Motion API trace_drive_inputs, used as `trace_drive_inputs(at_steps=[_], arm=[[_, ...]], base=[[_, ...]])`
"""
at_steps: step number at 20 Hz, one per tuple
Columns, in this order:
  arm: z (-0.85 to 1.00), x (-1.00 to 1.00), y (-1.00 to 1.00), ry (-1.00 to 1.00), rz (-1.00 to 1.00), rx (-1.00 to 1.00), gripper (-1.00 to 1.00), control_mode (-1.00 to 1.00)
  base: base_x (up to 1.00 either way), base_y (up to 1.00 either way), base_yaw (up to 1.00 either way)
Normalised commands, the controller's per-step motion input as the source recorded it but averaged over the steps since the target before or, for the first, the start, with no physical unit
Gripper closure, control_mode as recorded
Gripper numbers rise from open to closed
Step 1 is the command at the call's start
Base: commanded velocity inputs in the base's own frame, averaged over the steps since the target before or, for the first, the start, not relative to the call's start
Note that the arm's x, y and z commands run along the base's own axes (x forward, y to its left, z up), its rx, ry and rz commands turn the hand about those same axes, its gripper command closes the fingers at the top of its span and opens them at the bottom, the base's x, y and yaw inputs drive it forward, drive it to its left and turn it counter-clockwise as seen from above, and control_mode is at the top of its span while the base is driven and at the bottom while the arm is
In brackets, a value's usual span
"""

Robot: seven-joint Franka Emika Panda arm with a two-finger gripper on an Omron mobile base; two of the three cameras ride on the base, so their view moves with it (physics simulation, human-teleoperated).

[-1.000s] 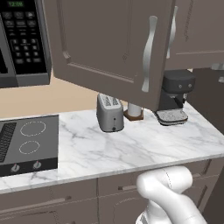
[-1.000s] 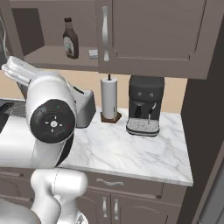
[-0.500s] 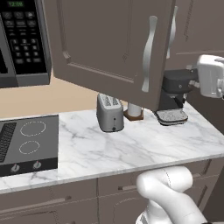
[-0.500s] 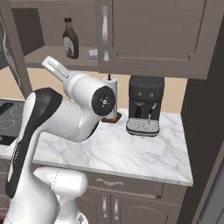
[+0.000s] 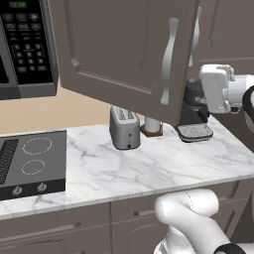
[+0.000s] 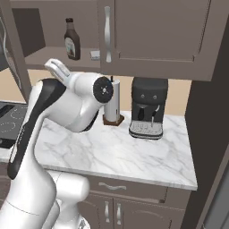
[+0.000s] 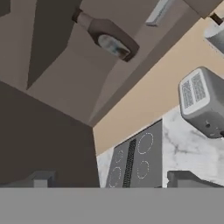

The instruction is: The dining table condiment station is running low on syrup bottle. Refill the condiment station by opening the cabinet and taking the syrup bottle from the cabinet and placing it on the dining table.

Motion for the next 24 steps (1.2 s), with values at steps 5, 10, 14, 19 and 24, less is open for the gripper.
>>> trace_drive_inputs(at_steps=[5,10,14,19,24], arm=[[-0.05,0.55,0.92,0.19,0.03,0.00,-1.00,-1.00],[0.00,-0.11,0.92,0.08,0.03,-0.02,-1.00,-1.00],[0.00,-0.57,1.00,0.00,0.00,-0.07,-1.00,-1.00],[0.00,-0.45,1.00,0.00,0.00,-0.10,-1.00,-1.00],[0.00,-0.07,1.00,0.00,-0.02,-0.12,-1.00,-1.00]], base=[[0.00,0.00,0.00],[0.00,0.00,0.00],[0.00,0.00,0.00],[0.00,0.00,0.00],[0.00,0.00,0.00]])
